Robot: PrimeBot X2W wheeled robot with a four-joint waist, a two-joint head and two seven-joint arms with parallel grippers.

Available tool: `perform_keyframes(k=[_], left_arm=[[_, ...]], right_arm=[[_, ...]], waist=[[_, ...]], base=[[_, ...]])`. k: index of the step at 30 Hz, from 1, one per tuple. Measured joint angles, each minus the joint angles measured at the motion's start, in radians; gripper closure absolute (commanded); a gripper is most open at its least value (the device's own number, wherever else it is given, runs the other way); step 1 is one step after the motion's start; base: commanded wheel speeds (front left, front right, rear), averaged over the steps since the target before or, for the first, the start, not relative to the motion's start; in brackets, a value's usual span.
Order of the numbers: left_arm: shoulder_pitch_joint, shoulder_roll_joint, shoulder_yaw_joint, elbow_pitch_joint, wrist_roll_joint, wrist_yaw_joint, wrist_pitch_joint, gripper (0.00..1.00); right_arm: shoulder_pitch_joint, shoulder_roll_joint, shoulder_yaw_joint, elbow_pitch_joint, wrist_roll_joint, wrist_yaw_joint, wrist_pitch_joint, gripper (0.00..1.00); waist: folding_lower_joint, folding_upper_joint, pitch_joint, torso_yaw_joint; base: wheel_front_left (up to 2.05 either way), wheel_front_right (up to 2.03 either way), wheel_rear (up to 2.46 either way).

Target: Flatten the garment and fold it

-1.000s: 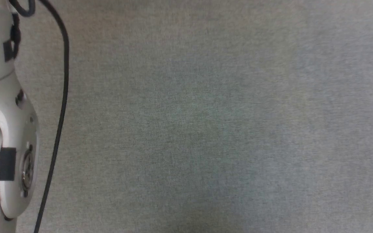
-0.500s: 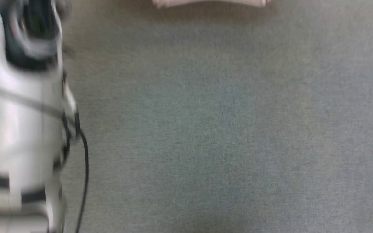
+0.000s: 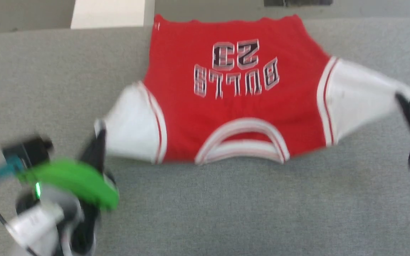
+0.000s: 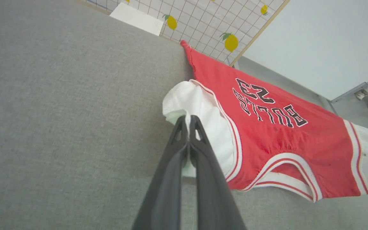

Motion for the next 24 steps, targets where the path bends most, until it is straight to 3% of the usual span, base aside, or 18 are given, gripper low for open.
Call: perform_keyframes(k=[4,10,15,19,24], left_arm=[[0.158,0.004,-0.019,0.005,0.009,0.026,-0.002,1.0],[0.349,0.004,-0.034,0.052,-0.029,0.016,-0.018,1.0],[0.447,0.017,-0.059,0.08,-0.042,0.003,0.003,1.0],[0.506,0.061,-0.065,0.089,-0.055,-0.005,0.043,1.0],[0.537,0.067,-0.03,0.059,-0.096,-0.01,0.033,1.0]], right_arm=[[0.167,0.088,-0.06,-0.055,-0.015,0.0,0.047,1.0],[0.405,0.177,-0.138,-0.073,-0.047,0.0,0.097,1.0],[0.542,0.218,-0.146,-0.05,-0.058,0.0,0.139,1.0],[0.642,0.231,-0.151,-0.035,-0.061,0.0,0.186,1.0],[0.676,0.242,-0.159,-0.022,-0.063,0.0,0.151,1.0]], waist=[[0.0,0.0,-0.033,-0.001],[0.0,0.0,-0.078,-0.004],[-0.0001,0.0,-0.101,-0.006],[0.0,0.0,-0.112,-0.004],[0.0,0.0,-0.116,0.002]], base=[[0.0,0.0,0.0],[0.0,0.0,0.0],[0.0,0.0,0.0],[0.0,0.0,0.0],[0.0,0.0,0.0]])
